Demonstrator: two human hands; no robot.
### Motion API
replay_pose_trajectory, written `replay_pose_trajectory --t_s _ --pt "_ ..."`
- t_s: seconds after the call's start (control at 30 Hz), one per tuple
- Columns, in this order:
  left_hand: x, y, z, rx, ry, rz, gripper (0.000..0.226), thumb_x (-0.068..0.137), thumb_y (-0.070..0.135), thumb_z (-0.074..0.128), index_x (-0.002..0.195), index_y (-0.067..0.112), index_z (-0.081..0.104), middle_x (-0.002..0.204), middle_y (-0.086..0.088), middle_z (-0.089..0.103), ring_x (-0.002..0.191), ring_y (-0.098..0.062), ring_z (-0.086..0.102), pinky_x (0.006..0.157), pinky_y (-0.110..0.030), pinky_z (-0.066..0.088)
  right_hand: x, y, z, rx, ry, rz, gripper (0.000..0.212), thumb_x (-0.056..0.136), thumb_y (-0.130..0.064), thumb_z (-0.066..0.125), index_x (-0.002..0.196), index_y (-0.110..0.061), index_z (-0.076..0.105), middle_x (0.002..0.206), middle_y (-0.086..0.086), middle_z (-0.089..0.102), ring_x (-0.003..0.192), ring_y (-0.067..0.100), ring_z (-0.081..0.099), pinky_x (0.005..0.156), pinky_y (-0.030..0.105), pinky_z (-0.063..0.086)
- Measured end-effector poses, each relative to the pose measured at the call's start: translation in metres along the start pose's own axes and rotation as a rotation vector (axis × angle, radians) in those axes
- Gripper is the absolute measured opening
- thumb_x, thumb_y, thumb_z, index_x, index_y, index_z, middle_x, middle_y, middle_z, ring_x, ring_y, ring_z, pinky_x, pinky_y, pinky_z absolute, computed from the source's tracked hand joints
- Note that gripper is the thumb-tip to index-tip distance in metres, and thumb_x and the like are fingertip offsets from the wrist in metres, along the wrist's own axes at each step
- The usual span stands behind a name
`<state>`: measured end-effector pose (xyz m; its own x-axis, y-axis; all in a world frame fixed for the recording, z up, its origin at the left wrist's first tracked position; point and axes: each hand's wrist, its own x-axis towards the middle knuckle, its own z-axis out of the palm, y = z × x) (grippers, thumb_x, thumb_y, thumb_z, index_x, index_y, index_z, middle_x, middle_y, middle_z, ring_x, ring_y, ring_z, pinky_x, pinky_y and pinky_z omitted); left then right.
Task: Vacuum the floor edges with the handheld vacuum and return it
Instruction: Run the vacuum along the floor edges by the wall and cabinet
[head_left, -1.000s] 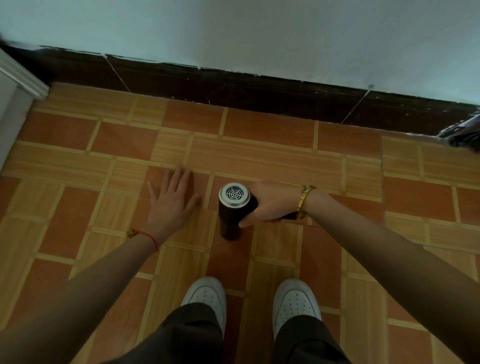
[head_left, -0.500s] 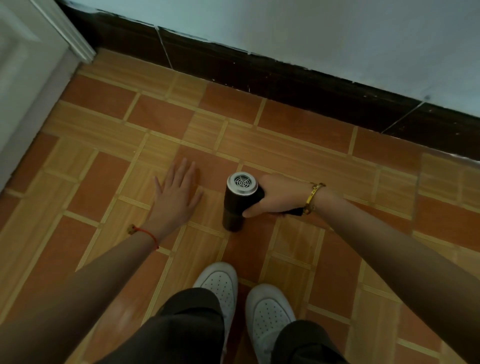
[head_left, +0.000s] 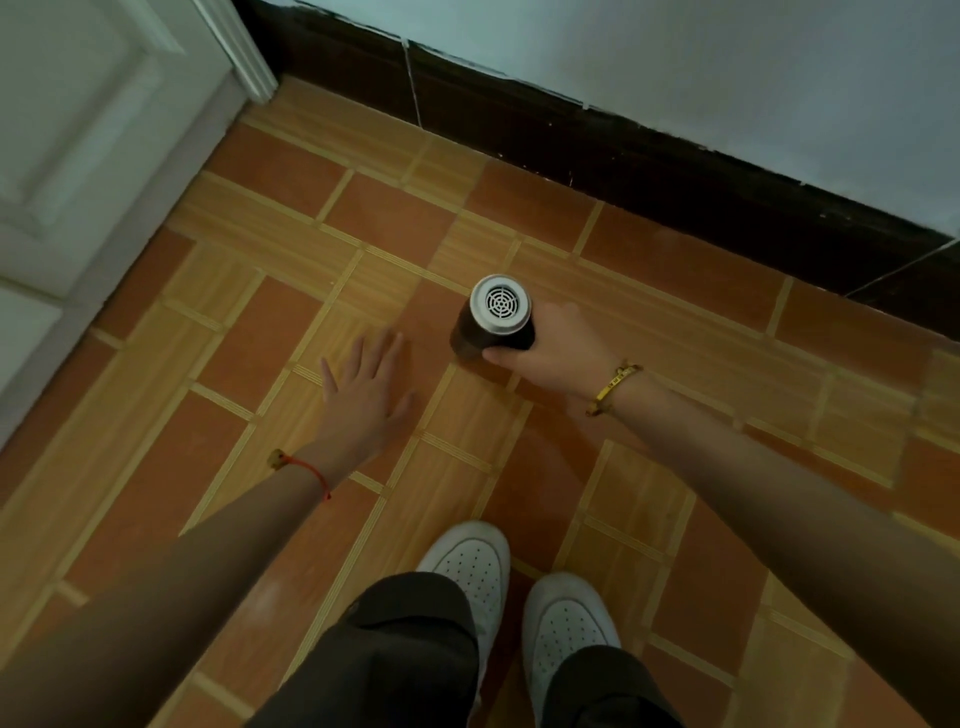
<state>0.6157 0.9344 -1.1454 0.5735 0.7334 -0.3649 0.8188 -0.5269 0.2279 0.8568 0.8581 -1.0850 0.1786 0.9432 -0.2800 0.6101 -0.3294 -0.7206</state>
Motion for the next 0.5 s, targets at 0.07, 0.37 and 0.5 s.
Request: replay_pose_trajectory --t_s 0.07,0.37,0.5 --pt "-0.002 -0.004 0.001 0.014 -0.031 -0.018 0.075 0.101 0.05 0.037 0.159 0.026 -0.003 0.167 0.004 -0.007 0.154 -0.025 -0.008 0.117 -0.068 -0.005 0.008 -0.003 0.004 -0.017 -0.016 -0.014 0.053 0.08 -0.037 0.074 0.128 -0.026 0.056 0.119 -0.004 0.067 0.112 0.018 0.06 0.083 0.024 0.041" --pt "-0.001 -0.01 0.011 0.078 -0.196 -0.028 0.093 0.096 0.063 0.036 0.152 0.025 -0.027 0.158 0.005 -0.037 0.147 -0.025 -0.03 0.115 -0.07 -0.003 0.028 -0.016 0.02 -0.044 0.213 0.03 0.061 0.082 -0.042 0.069 0.137 -0.026 0.046 0.118 -0.002 0.068 0.109 0.023 0.062 0.081 0.031 0.051" --pt "0.0 -0.003 0.012 0.127 -0.221 -0.048 0.094 0.097 0.061 0.036 0.151 0.02 -0.029 0.157 -0.001 -0.039 0.147 -0.029 -0.031 0.115 -0.071 -0.003 0.035 -0.023 0.028 -0.05 0.236 -0.018 0.06 0.082 -0.042 0.069 0.136 -0.024 0.048 0.113 0.0 0.07 0.103 0.023 0.065 0.082 0.041 0.056"
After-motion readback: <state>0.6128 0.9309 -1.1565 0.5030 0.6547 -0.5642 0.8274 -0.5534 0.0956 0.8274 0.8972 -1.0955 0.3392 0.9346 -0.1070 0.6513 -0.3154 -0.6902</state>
